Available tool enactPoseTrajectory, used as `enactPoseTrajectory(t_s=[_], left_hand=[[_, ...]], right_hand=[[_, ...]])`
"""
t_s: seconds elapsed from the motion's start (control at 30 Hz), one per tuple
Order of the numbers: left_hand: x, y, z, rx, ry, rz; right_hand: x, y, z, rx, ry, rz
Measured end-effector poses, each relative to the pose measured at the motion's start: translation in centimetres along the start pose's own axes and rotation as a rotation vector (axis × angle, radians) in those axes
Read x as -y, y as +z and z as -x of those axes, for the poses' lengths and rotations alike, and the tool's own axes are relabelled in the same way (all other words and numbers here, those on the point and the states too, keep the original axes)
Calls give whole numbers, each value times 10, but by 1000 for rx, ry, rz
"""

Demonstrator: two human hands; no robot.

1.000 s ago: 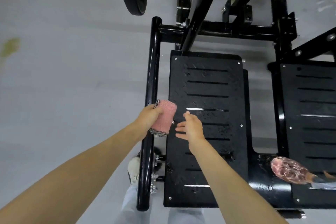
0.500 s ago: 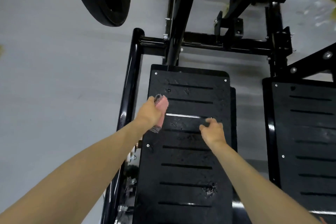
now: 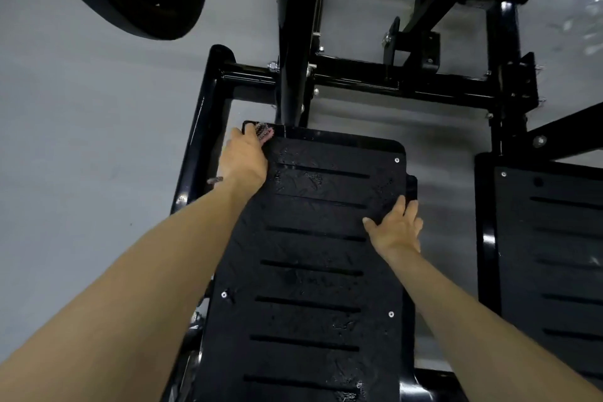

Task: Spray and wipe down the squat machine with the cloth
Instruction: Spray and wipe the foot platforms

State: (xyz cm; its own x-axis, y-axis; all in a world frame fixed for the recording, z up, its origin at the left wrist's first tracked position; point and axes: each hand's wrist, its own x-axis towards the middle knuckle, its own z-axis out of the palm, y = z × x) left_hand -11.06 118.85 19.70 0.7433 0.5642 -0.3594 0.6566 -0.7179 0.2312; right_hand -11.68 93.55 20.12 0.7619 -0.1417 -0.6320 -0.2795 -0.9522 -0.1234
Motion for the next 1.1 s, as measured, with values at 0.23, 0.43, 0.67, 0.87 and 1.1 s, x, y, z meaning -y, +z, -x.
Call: enactPoseTrajectory(t_s=[0.23,0.43,0.67,0.87,1.1], left_hand=[[-27,34,35,176,641,-38],[-4,12,3,-158,82,461],[-24,38,34,171,316,4],[-23,17,38,155,274,104],[-3,21,24,18,-101,140]], right_hand=[[-3,16,4,-41,-69,142],[-4,23,4,-37,-134,65],[-5,24,4,-29,-173,256],[-4,25,9,-29,-181,355],[-7,27,6,-9,-189,424]])
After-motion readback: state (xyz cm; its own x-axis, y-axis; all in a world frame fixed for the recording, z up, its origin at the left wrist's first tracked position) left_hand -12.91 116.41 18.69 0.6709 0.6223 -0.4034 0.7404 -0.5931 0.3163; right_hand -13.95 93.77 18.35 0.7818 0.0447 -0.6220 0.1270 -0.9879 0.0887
